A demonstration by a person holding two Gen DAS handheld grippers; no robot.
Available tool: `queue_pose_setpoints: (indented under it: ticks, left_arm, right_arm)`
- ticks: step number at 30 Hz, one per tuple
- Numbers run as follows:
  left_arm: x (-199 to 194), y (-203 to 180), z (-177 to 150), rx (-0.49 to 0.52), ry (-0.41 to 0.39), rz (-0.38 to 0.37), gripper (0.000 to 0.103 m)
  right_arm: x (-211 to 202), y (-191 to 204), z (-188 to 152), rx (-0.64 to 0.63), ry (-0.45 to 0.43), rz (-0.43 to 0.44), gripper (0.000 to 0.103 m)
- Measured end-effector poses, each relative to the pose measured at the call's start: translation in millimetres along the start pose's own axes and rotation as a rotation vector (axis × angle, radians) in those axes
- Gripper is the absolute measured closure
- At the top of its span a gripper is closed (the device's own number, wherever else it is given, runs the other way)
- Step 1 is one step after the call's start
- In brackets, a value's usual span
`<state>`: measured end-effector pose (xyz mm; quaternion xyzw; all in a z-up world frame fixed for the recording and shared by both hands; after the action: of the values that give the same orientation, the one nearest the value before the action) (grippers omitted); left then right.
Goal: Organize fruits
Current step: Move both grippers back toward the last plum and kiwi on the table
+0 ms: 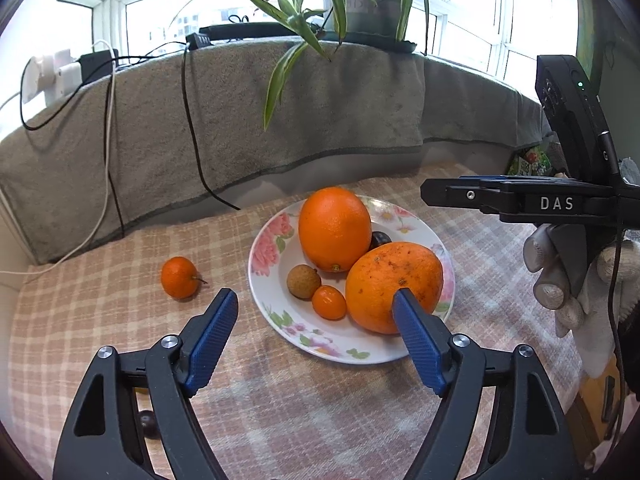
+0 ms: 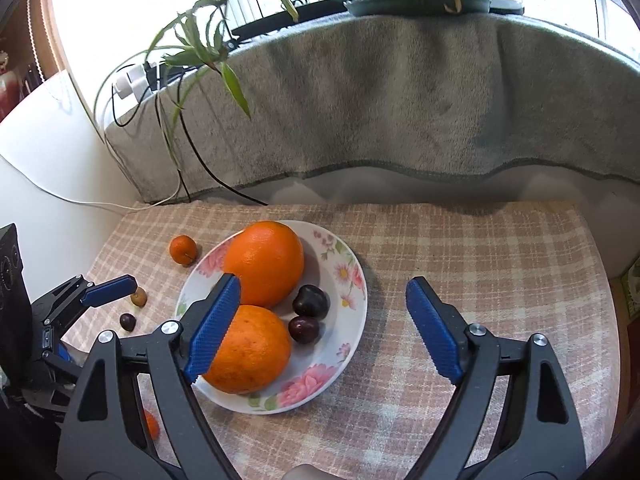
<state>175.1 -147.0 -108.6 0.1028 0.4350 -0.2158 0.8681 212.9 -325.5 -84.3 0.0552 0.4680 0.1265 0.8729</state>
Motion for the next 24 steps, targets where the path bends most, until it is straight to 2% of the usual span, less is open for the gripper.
queue_pose_setpoints:
  ticks: [14,24]
  left_arm:
    - [-24.9,10.7,-9.2,0.004,-0.021,0.036,0.023]
    - [-46.7,40.0,-35.7,-0.048,-0.035,0.089,0.023]
  right_arm:
    - [-21.8,33.0,-8.8,-0.048,-0.033,0.023,0.016]
    - [-25.2,71.0,-8.8,-0.104,-0.025,0.064,0.016]
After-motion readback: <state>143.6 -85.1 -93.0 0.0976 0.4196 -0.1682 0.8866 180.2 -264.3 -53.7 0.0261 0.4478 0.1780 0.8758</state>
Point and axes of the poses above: each gripper's, at about its wrist camera, not at the fingertips, and x roughly the way its jaws point, y to its left, z to its top, the point moved 4 cm from there along x, roughly the way its jaws point, and after that the axes turned 11 degrees about y, right-handed, at the moved point
